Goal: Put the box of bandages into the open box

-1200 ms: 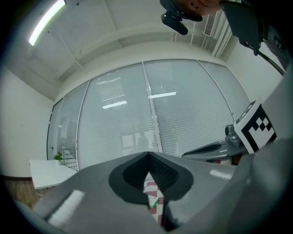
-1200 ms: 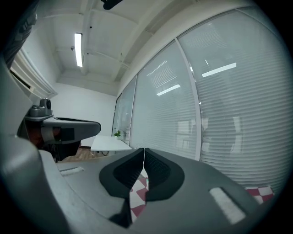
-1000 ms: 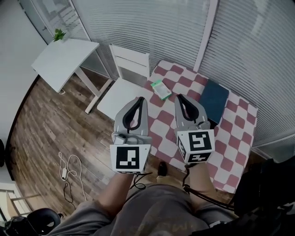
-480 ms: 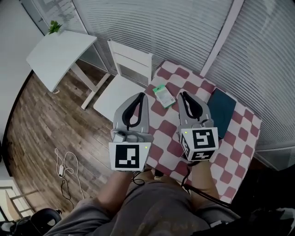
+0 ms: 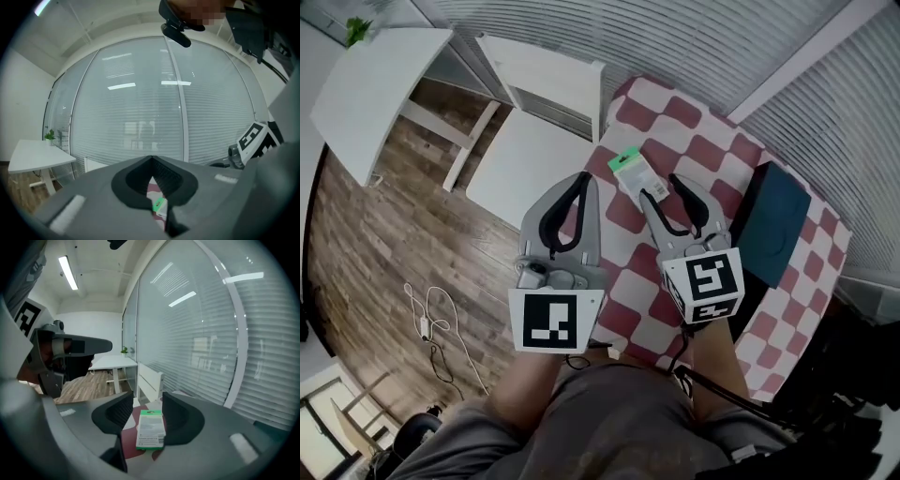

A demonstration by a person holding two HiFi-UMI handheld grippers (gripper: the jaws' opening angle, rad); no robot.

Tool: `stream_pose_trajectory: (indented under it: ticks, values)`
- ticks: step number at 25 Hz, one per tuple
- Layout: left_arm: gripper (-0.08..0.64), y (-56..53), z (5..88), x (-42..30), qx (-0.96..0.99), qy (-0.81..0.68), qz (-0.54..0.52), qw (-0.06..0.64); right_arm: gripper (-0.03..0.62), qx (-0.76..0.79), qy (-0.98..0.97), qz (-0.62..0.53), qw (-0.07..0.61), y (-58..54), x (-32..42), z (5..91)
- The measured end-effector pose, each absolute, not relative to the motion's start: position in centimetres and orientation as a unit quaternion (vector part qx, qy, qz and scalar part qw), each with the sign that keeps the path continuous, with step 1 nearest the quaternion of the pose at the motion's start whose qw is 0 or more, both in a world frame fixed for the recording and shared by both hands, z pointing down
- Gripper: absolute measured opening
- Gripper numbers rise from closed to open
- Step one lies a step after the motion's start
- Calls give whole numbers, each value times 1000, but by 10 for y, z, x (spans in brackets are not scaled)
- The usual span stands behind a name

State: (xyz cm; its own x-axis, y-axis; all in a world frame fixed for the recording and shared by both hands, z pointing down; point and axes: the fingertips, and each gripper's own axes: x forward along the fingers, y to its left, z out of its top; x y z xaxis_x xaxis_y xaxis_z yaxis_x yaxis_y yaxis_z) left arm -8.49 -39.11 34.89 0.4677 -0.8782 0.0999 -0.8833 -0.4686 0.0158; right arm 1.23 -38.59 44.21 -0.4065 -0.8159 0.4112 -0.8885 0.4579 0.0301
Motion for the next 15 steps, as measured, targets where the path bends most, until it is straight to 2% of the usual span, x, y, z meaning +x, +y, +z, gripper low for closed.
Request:
stream_pose_trajectory:
  ticks: [7, 15]
  values:
    - [0, -431, 413, -91, 853, -508, 83, 81, 356, 477, -818, 173, 271, -403, 10, 536]
    - [0, -455, 455, -89, 853, -500, 98, 114, 414, 442, -803, 205, 345, -404, 9, 588]
